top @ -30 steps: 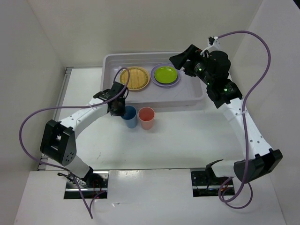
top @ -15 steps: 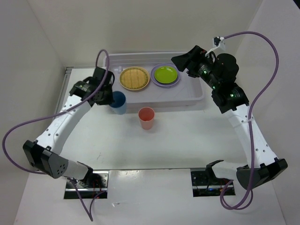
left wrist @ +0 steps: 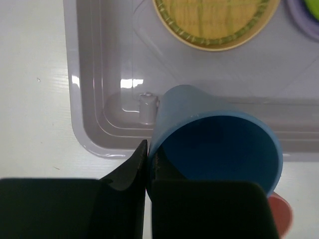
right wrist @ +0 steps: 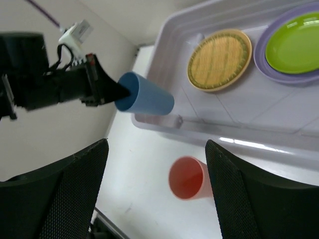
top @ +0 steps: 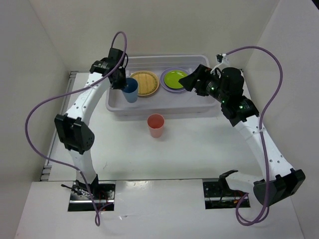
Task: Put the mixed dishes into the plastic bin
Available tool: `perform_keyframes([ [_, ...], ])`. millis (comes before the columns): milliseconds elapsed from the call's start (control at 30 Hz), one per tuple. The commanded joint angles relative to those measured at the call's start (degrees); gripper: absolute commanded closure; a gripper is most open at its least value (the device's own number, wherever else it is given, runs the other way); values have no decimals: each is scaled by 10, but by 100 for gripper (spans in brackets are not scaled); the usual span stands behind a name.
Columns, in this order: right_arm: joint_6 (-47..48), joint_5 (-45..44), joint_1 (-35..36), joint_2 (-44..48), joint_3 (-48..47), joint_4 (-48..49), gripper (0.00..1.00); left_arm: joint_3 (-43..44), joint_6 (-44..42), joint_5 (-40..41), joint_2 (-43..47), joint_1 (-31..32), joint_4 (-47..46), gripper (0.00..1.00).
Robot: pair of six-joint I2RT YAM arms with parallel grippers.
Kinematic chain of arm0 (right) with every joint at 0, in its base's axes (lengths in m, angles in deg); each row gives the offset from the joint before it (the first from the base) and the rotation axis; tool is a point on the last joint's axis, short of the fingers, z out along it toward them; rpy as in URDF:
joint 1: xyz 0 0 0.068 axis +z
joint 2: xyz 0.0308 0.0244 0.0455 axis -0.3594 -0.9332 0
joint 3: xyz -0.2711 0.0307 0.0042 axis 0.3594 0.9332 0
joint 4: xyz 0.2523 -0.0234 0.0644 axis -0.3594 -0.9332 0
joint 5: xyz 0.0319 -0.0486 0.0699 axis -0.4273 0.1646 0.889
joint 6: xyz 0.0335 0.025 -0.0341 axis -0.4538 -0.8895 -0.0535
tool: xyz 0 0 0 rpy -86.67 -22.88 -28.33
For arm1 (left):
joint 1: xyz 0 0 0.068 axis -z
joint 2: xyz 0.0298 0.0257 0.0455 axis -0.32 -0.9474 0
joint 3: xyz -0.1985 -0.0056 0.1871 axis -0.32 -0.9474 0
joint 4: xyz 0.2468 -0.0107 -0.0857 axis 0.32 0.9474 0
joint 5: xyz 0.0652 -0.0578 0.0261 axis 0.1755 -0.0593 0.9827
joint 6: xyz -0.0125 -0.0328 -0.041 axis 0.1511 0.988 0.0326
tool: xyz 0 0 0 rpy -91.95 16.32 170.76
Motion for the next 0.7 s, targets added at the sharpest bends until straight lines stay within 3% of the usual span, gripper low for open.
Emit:
perform_keyframes([
  [0,42,-15,22,-11,16,-30,17,21,-20,-13,-44,-22,-11,100],
  [333,59,-132,179,-175,-5,-91,17,-35,-31,-53,-83,-76,-70,100],
  [500,47,-187,206,-218,-27,-118,17,-75,-31,-59,-83,-92,-96,99],
  [600,47,-225,213,-237,-48,-149,17,-75,-31,-70,-90,-98,-101,85],
  [667,52,-225,213,-249,-55,-155,17,-75,-31,-75,-96,-103,-101,83],
])
